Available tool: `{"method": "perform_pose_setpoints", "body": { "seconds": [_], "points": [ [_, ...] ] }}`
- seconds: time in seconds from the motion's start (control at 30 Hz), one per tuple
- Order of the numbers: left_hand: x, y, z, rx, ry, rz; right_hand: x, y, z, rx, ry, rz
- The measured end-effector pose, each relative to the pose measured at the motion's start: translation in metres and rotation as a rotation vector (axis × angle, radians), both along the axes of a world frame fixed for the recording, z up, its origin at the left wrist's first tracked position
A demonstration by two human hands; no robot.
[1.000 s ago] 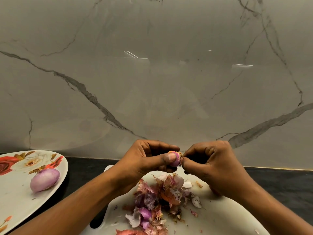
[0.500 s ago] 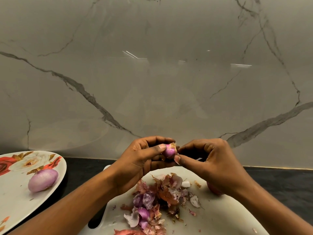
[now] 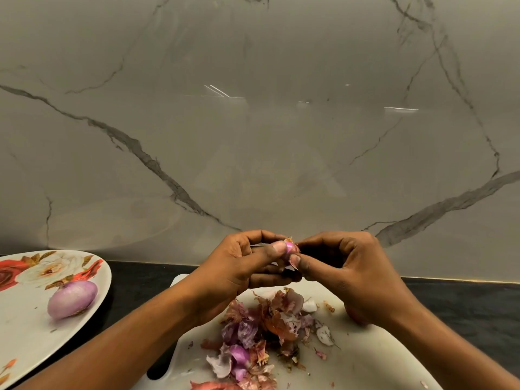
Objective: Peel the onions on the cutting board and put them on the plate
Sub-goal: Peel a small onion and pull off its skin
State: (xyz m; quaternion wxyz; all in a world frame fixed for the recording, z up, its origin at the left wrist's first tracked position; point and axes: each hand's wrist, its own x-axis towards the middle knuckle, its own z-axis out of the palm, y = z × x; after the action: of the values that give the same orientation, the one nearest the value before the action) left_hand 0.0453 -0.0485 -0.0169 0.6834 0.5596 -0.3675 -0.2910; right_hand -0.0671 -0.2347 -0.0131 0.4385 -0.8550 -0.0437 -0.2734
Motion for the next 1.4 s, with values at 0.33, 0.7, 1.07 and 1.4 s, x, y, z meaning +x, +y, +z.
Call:
{"method": "perform_pose_setpoints", "body": {
  "seconds": [0.33, 0.7, 1.07, 1.4],
  "points": [
    [0.0, 0.0, -0.002, -0.017, 0.018, 0.022, -0.002, 0.0, 0.001, -0.02, -0.032, 0.002],
    [0.003, -0.001, -0.003, -0.049, 0.116, -0.07, 0.001, -0.002, 0.002, 0.088, -0.119, -0.024],
    [0.008, -0.001, -0.004, -0.099, 0.157, -0.017, 0.002, -0.007, 0.002, 0.072, -0.031, -0.106],
    [0.007, -0.002, -0.005, -0.1, 0.119, 0.018, 0.002, -0.002, -0.005, -0.061, -0.147, -0.014]
  ]
}}
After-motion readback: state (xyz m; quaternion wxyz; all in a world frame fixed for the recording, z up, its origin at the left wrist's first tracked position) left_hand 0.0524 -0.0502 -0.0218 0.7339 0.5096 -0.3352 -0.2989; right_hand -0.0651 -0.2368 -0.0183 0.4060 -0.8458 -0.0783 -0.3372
